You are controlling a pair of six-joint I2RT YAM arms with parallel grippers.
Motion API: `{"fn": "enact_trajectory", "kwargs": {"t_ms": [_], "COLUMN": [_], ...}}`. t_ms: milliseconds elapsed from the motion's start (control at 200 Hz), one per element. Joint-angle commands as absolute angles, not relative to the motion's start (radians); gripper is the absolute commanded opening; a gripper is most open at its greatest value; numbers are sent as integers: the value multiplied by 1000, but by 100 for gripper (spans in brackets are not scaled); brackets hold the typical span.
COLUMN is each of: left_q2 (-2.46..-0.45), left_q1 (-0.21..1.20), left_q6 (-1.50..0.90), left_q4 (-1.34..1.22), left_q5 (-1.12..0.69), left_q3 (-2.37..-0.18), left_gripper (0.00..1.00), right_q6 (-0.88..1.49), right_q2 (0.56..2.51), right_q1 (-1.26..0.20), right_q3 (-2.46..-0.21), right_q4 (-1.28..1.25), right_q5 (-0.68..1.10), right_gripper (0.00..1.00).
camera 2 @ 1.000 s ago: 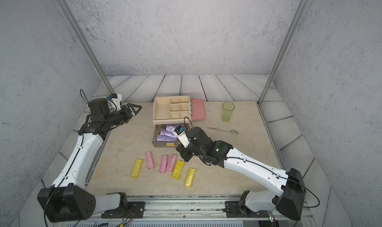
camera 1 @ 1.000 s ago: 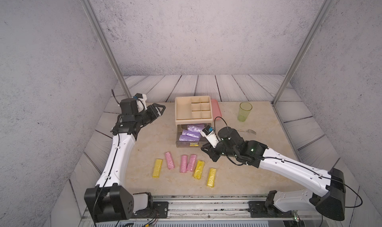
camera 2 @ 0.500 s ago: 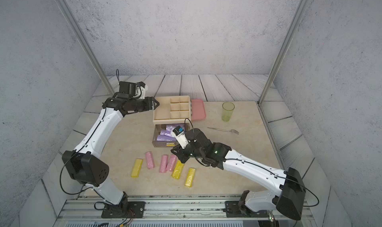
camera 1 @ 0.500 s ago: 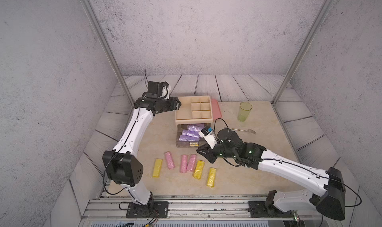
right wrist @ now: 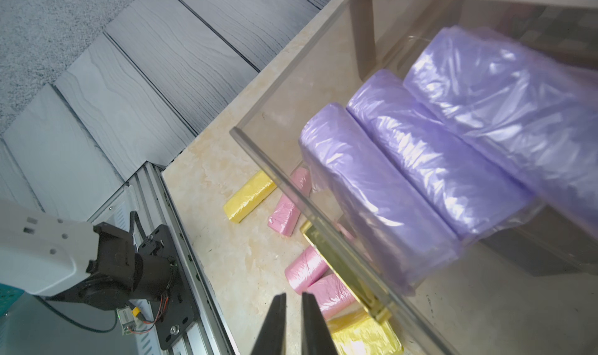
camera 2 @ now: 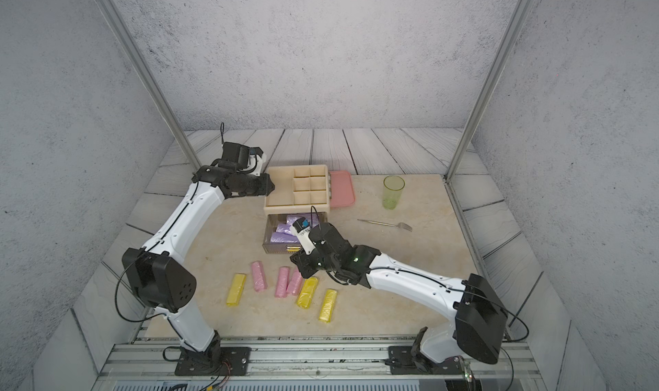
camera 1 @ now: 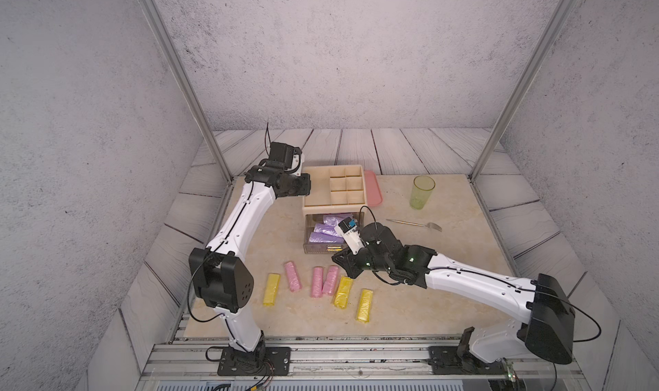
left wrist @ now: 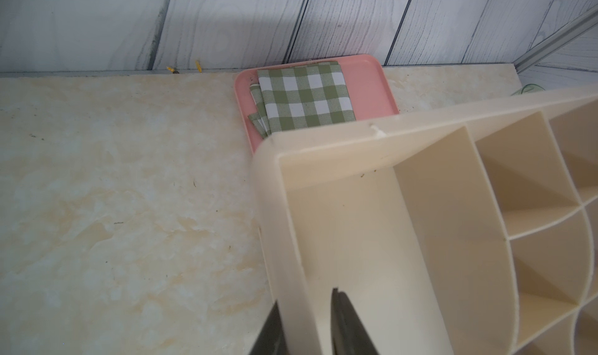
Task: Sort the rolls of trash bags by color and place them into the drawer
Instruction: Close the drawer in the storage box.
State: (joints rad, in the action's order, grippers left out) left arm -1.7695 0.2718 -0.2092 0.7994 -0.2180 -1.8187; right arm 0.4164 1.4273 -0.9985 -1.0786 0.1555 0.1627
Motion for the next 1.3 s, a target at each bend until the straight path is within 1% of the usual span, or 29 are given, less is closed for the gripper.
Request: {"fn": "enact_trajectory", "kwargs": {"t_ms": [0,100,360,620,796,1101,1296], "left_q2": [-1769,-1764,-1748,-1762,-1769,-1769,-1770], "left_q1": [279,280,281,281,281,281,281], "left_q6": [-173,-168,-169,-183,-198,-227,-236], "left_q4": [808,810,821,823,815,806,810], "left_q5": [-224,-235,-246,-240,-263,-306,-319], "left_q3": [-1841,-1843,-1841,-1827,-1824,-1806,-1799], "left_gripper": [11,0,0,0,0,0,0], "right_q6": [440,437,442,412,397,411,420], "right_q2": [1440,1446,1446,1457,1501,1612,1640], "right_q1": [-1005,-1005,-1006,-1005,-1005,-991,-985], "right_q3": [-1075,-1080,-1082,-1097,-1120,-1207,-1203], "right_q4": [110,112,125,240,194,76,-40], "right_q5": [137,128,99,-68,-89,-184,-140], "right_gripper": [14,14,14,13,16,18,18]}}
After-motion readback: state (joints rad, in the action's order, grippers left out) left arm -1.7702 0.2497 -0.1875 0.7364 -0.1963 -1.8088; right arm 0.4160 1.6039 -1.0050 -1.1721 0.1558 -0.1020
